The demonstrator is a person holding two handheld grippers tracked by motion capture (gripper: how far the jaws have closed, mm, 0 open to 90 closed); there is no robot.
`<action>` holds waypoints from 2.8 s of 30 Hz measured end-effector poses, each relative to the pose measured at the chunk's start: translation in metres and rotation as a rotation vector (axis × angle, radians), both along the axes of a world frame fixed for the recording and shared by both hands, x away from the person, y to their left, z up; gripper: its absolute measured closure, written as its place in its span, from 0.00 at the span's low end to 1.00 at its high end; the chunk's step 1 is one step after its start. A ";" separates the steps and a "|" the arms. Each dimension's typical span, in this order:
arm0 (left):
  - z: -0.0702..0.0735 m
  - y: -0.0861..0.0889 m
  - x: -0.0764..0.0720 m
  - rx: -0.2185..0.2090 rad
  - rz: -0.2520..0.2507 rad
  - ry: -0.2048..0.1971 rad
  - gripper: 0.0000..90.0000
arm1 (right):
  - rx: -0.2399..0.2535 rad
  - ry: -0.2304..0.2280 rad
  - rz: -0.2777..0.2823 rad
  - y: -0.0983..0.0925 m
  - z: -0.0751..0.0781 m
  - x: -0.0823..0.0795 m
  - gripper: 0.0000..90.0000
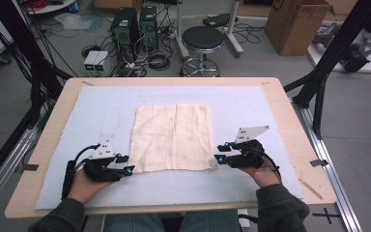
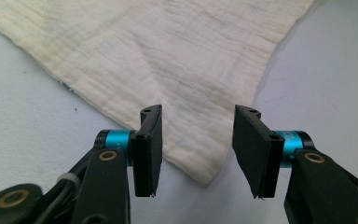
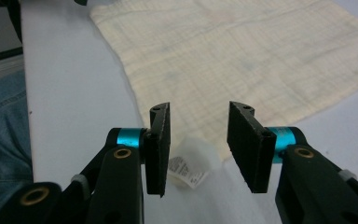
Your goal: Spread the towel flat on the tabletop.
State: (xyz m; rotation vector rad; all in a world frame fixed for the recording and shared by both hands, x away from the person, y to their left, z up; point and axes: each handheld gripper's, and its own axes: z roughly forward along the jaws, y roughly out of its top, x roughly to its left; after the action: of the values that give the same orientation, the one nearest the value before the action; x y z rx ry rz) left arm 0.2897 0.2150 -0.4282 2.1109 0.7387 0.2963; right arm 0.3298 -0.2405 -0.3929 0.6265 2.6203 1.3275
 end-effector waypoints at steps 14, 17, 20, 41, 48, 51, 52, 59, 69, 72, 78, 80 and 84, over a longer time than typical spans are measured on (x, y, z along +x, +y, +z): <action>-0.011 -0.011 0.005 0.053 -0.028 0.034 0.55 | -0.170 0.052 0.118 0.040 -0.035 0.008 0.60; -0.012 -0.011 0.004 0.058 -0.025 0.030 0.56 | -0.194 0.051 0.126 0.040 -0.041 0.009 0.64; -0.012 -0.010 0.005 0.066 -0.024 0.019 0.62 | -0.170 0.045 0.117 0.035 -0.044 0.009 0.77; -0.008 -0.006 -0.009 0.068 -0.071 -0.029 0.95 | -0.123 0.088 0.138 0.027 -0.041 -0.008 0.94; -0.007 -0.005 -0.018 0.071 -0.088 -0.031 0.96 | -0.105 0.095 0.141 0.025 -0.040 -0.015 0.94; -0.006 -0.005 -0.022 0.068 -0.097 -0.031 0.96 | -0.098 0.099 0.147 0.024 -0.040 -0.020 0.93; -0.006 -0.005 -0.023 0.066 -0.099 -0.029 0.96 | -0.098 0.099 0.147 0.024 -0.040 -0.020 0.93; -0.002 -0.004 -0.030 0.040 -0.108 -0.024 0.80 | -0.034 0.110 0.131 0.017 -0.037 -0.028 0.76; 0.003 0.005 -0.024 -0.028 -0.034 -0.040 0.63 | 0.088 0.069 -0.002 -0.003 -0.023 -0.021 0.63; 0.003 0.003 -0.022 -0.032 -0.025 -0.041 0.60 | 0.086 0.066 -0.014 -0.002 -0.024 -0.017 0.59; 0.002 0.002 -0.018 -0.037 -0.018 -0.040 0.57 | 0.109 0.059 -0.048 -0.001 -0.021 -0.014 0.54; 0.002 0.003 -0.017 -0.038 -0.024 -0.041 0.57 | 0.107 0.058 -0.054 -0.001 -0.021 -0.012 0.54; 0.003 0.004 -0.016 -0.044 -0.014 -0.044 0.57 | 0.097 0.066 -0.054 0.002 -0.022 -0.010 0.52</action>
State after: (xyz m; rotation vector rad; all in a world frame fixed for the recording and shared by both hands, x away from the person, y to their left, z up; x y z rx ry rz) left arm 0.2740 0.2190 -0.4256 2.0608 0.6989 0.3148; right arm 0.3197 -0.2384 -0.4153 0.7626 2.5823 1.4484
